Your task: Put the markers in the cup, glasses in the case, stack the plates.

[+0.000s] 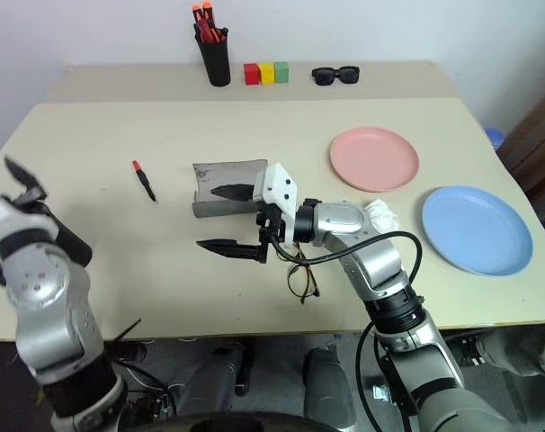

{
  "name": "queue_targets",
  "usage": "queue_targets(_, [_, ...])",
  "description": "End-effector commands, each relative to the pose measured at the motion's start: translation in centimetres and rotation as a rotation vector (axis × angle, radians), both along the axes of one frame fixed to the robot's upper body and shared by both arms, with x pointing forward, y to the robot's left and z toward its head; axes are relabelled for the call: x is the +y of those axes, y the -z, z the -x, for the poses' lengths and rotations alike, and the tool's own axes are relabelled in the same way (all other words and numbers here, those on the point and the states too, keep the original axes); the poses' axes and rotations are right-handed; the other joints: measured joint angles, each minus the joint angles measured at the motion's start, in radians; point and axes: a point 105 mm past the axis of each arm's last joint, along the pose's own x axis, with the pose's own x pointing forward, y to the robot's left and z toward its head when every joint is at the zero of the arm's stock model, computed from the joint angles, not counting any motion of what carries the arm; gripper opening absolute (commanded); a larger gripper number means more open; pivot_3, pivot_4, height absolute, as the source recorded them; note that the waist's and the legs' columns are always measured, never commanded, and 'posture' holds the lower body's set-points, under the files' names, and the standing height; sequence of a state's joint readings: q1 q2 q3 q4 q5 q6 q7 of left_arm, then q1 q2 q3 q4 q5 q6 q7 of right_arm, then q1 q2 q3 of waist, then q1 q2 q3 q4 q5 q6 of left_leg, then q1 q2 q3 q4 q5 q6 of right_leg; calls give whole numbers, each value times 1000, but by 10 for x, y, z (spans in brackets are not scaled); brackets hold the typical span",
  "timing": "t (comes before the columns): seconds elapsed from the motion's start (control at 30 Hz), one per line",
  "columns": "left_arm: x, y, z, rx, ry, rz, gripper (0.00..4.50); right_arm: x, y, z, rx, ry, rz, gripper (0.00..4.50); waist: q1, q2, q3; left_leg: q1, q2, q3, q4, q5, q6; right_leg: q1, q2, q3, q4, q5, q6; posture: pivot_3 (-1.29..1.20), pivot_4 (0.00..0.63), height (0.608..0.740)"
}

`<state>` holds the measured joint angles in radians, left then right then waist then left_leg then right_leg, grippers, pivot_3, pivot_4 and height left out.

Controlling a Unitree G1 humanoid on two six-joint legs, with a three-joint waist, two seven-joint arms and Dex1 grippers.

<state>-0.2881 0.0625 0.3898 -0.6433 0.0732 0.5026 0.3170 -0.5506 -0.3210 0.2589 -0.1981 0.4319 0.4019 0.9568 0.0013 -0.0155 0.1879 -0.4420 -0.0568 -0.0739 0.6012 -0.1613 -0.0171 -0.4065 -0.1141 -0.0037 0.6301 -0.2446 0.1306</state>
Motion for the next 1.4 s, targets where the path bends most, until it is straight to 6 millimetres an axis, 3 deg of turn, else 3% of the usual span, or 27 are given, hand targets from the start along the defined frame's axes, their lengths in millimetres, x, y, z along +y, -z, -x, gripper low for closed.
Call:
queue_targets(0.03, [-24, -7, -24, 59, 138, 1, 3583, -2, -13, -1, -52, 17, -40, 4500, 2, 0, 0, 0, 0, 0, 0, 0, 0, 0, 0, 0, 0, 0, 0, 0, 150, 740])
queue_targets(0.13, [-25, 15, -53, 321, 76, 103, 4465, -3, -17, -4, -61, 39, -56, 4500, 3, 0, 0, 0, 0, 0, 0, 0, 0, 0, 0, 0, 0, 0, 1, 0, 150, 740])
queue_targets(0.27, [-20, 38, -75, 576, 23, 225, 4465, -5, -18, -4, -63, 52, -59, 4500, -2, -1, 0, 0, 0, 0, 0, 0, 0, 0, 2, -1, 1, 0, 1, 0, 150, 740])
queue_targets(0.4, [-24, 60, -93, 715, 75, 354, 4465, -4, -17, -2, -60, 55, -61, 4500, -14, -1, 0, 0, 0, -1, -1, 1, 0, 0, 2, -1, 1, 0, 1, 0, 150, 740])
queue_targets(0.57, [-37, 77, -121, 823, 178, 520, 4465, -3, -15, -1, -54, 63, -62, 4500, -12, -2, 1, 0, 0, -3, -1, 2, -3, -1, 2, -2, 2, 0, 1, 0, 150, 740])
queue_targets(0.8, [-42, 90, -134, 892, 216, 670, 4465, -6, -12, -1, -51, 85, -54, 4500, -14, -3, 2, 0, 0, -3, -3, 2, -4, -1, 1, -2, 2, 0, 1, 0, 150, 740])
queue_targets(0.9, [-42, 98, -132, 926, 206, 718, 3596, -7, -12, 0, -49, 90, -53, 4500, -14, -3, 2, 0, 0, -3, -3, 2, -4, -1, 1, -2, 2, 0, 1, 0, 150, 740])
queue_targets(1.13, [-35, 100, -128, 928, 137, 703, 59, -7, -10, 1, -44, 88, -47, 4500, -11, -3, 2, 0, 0, -3, -3, 3, -4, -1, 1, -2, 2, 1, 1, 0, 150, 740])
queue_targets(1.23, [-32, 86, -134, 802, 148, 695, 22, -6, -10, 1, -44, 82, -44, 4500, -12, -3, 2, 0, 0, -2, -3, 3, -4, -1, 1, -2, 2, 1, 1, 0, 150, 740])
queue_targets(1.33, [-26, 37, -144, 451, 213, 551, 22, -6, -10, 0, -43, 81, -45, 4500, -13, -4, 2, 0, 0, -2, -3, 2, -5, -1, 1, -2, 2, 1, 1, 0, 150, 740])
queue_targets(1.4, [-24, 8, -139, 292, 252, 451, 22, -6, -10, 0, -37, 80, -47, 4500, -13, -4, 2, 0, 0, -1, -3, 3, -5, -2, 1, -2, 2, 1, 1, 0, 150, 740])
